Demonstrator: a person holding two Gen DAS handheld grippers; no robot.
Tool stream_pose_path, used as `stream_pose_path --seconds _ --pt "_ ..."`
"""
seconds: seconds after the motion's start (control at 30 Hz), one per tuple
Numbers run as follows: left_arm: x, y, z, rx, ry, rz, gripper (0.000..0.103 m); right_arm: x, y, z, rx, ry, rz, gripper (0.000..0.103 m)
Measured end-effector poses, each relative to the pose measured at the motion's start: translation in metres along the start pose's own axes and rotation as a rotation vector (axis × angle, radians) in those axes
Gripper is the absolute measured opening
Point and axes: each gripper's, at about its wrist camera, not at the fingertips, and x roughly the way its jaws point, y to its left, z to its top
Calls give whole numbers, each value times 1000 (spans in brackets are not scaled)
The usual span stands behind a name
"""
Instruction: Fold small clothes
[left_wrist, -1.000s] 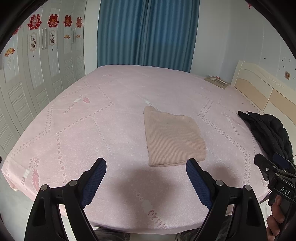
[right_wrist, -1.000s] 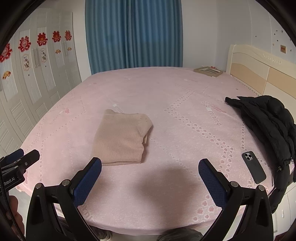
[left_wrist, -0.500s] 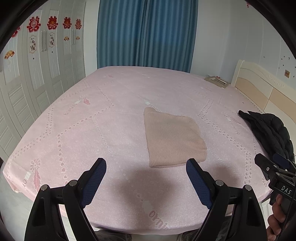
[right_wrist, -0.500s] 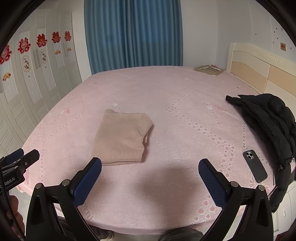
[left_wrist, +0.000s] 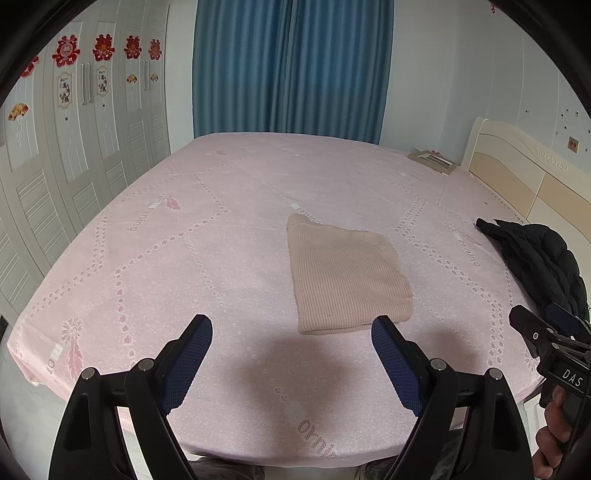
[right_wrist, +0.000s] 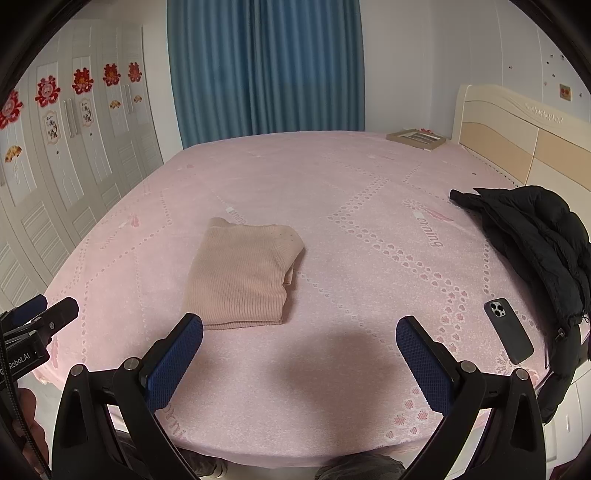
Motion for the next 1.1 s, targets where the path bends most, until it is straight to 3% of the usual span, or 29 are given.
stream_pose_path --seconds 1.1 --pt "-4 4 4 1 -13 -1 88 -4 1 0 0 -6 13 102"
